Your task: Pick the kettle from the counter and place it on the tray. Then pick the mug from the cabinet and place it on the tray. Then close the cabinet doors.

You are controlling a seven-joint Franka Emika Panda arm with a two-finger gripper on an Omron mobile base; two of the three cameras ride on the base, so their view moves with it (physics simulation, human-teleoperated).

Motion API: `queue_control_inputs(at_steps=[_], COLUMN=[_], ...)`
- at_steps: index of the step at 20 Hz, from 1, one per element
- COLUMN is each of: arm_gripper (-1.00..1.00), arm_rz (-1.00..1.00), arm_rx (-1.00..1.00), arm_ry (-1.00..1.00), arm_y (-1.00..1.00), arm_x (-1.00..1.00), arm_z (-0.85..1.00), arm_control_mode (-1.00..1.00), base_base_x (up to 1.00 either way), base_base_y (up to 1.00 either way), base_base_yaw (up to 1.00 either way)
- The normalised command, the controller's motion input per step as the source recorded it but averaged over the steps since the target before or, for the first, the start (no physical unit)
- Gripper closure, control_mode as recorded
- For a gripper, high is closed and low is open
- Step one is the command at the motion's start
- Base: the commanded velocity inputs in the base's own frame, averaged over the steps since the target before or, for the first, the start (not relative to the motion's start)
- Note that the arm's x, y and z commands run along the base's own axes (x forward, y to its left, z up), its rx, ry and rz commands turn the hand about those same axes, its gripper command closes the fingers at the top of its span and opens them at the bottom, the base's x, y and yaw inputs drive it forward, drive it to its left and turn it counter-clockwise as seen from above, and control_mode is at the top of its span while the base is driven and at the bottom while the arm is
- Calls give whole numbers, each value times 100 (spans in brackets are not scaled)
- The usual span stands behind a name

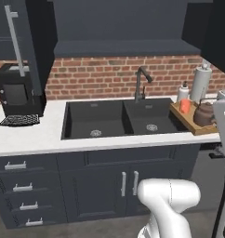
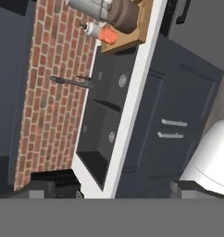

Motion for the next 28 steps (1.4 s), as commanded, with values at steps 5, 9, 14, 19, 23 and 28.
queue_control_inputs(at_steps=[5, 9, 14, 19, 23, 28], arm_gripper=[-100, -100, -100, -100, -100, -100], arm_rz=[0, 0, 0, 0, 0, 0], arm_rx=[0, 0, 0, 0, 0, 0], arm_ry=[0, 0, 0, 0, 0, 0], arm_y=[0, 0, 0, 0, 0, 0], arm_x=[0, 0, 0, 0, 0, 0], arm_z=[0, 0, 0, 0, 0, 0], arm_control_mode=[100, 100, 100, 100, 100, 100], base_base_x=[48, 48, 51, 41, 19, 0], base_base_y=[9, 17, 11, 12, 11, 31], base_base_yaw=[0, 0, 0, 0, 0, -7])
